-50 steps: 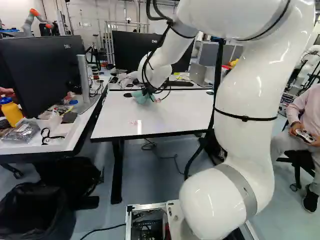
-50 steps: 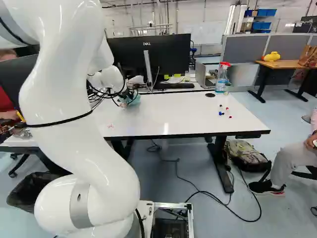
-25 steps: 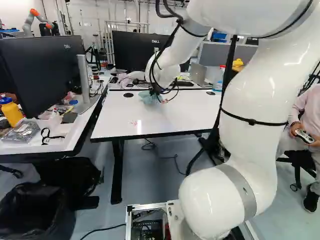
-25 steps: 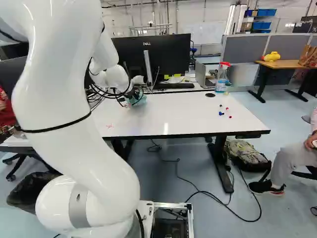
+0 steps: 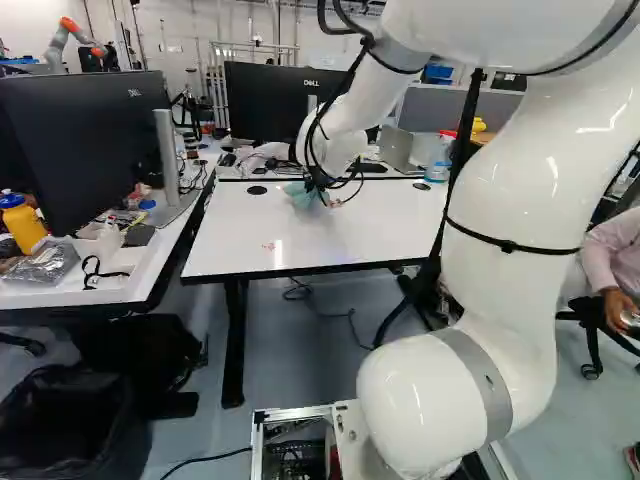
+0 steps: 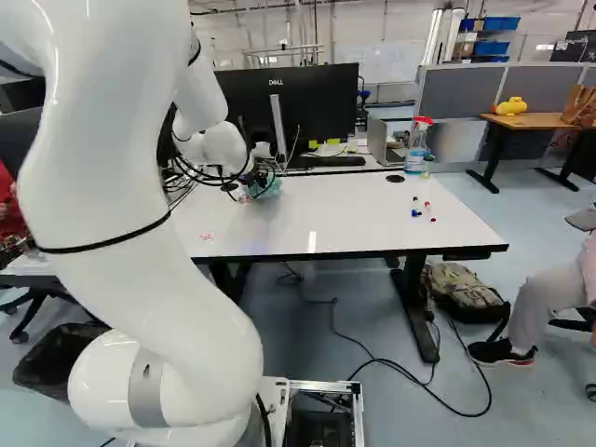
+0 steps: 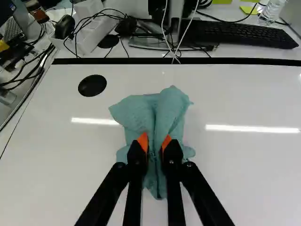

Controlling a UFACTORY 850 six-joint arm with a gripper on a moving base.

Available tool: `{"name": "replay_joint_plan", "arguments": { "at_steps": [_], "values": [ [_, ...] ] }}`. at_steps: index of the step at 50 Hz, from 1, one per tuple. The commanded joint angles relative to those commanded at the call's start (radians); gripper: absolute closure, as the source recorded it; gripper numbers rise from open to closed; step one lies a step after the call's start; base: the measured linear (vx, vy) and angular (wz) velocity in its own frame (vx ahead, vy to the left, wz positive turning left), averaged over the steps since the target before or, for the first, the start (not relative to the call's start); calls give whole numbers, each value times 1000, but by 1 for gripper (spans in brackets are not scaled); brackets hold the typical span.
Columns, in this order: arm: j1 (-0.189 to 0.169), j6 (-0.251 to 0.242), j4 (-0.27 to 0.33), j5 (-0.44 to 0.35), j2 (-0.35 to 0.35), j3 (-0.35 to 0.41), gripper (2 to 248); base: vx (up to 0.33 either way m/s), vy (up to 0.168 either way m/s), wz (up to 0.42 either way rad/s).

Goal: Clean the table with the green towel

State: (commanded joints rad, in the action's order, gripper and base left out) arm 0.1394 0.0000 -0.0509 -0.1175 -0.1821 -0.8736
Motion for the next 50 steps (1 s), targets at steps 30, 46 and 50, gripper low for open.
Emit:
{"name": "replay_joint_plan", "arguments": {
  "at_steps": [30, 46, 50],
  "values": [
    [2, 0, 0, 0, 0, 0, 199, 0, 0, 0],
    [41, 0, 0, 0, 41, 12, 199, 0, 0, 0],
    [50, 0, 0, 0, 63, 26, 199, 0, 0, 0]
  ]
}}
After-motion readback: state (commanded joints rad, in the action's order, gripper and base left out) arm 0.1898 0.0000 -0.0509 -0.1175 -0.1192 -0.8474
